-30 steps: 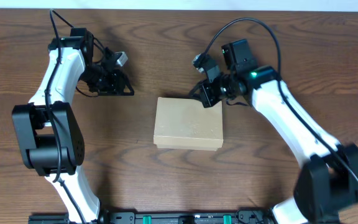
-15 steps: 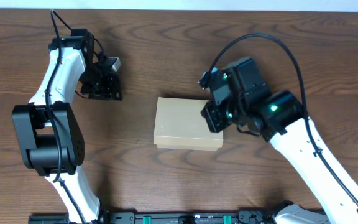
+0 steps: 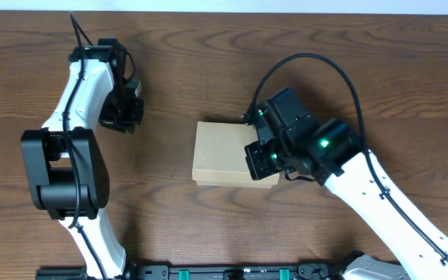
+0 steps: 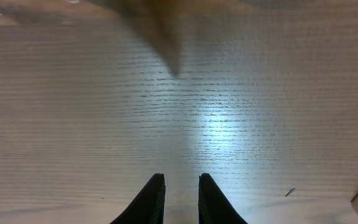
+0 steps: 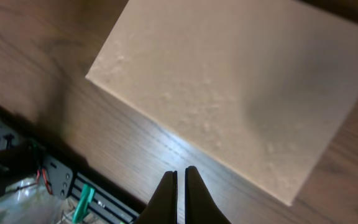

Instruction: Pack container

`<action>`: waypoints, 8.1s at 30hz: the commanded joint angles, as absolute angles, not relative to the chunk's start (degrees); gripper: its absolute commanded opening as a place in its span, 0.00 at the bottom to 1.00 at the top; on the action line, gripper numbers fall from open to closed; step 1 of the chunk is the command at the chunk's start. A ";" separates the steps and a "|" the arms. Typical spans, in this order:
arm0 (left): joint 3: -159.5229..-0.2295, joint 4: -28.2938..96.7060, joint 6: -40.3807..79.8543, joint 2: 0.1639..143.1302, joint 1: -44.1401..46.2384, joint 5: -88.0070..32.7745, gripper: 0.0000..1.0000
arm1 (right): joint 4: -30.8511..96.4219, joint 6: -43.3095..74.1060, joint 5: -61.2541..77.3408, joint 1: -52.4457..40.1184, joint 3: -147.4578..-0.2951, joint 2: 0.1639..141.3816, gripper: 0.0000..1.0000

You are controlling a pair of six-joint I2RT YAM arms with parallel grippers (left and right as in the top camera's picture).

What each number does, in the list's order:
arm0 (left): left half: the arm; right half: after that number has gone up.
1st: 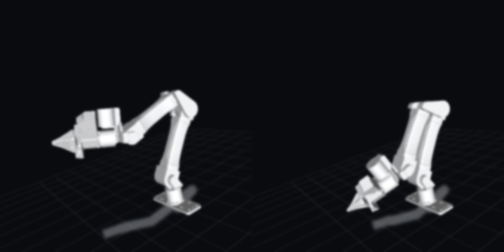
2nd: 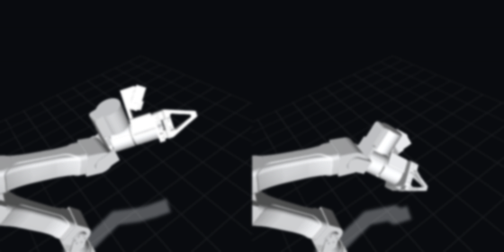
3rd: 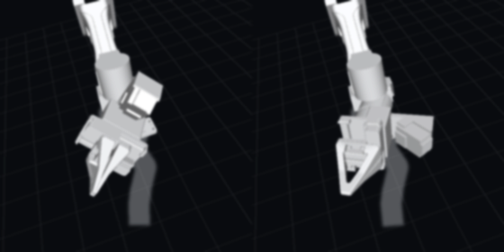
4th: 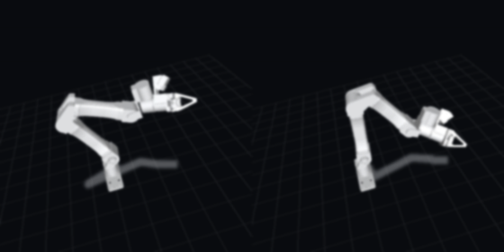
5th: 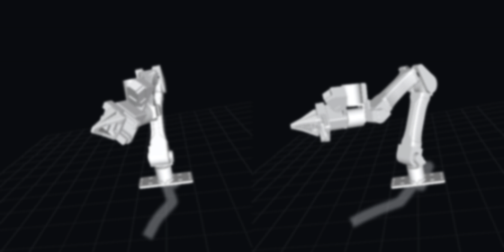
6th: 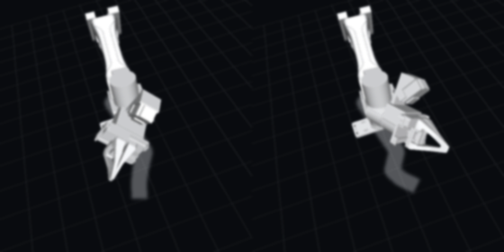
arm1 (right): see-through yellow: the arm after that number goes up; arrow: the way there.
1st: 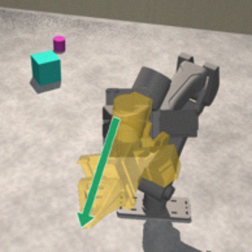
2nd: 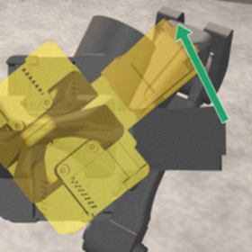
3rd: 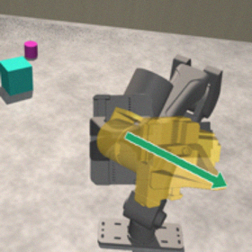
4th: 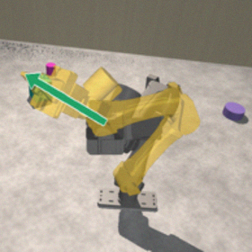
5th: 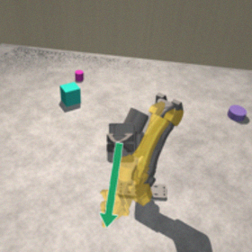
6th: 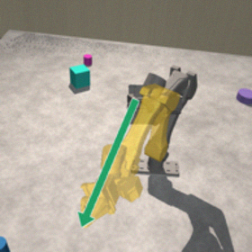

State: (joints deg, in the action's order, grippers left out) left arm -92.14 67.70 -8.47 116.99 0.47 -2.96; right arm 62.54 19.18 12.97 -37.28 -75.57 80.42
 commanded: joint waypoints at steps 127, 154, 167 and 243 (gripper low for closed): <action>-31.59 43.48 1.13 32.60 5.28 -10.11 0.95 | 24.99 -5.80 -2.07 -6.46 -21.47 24.21 0.99; -31.59 43.48 1.13 32.60 5.28 -10.11 0.96 | -6.07 -9.50 -3.62 -3.64 -0.30 4.56 0.99; -31.59 43.48 1.13 32.60 5.28 -10.11 0.95 | 4.16 -7.07 -2.96 -3.40 -0.30 2.09 0.99; -6.74 15.88 0.10 2.37 3.49 -1.87 0.95 | 3.64 5.74 -7.05 -1.48 -0.32 2.15 0.99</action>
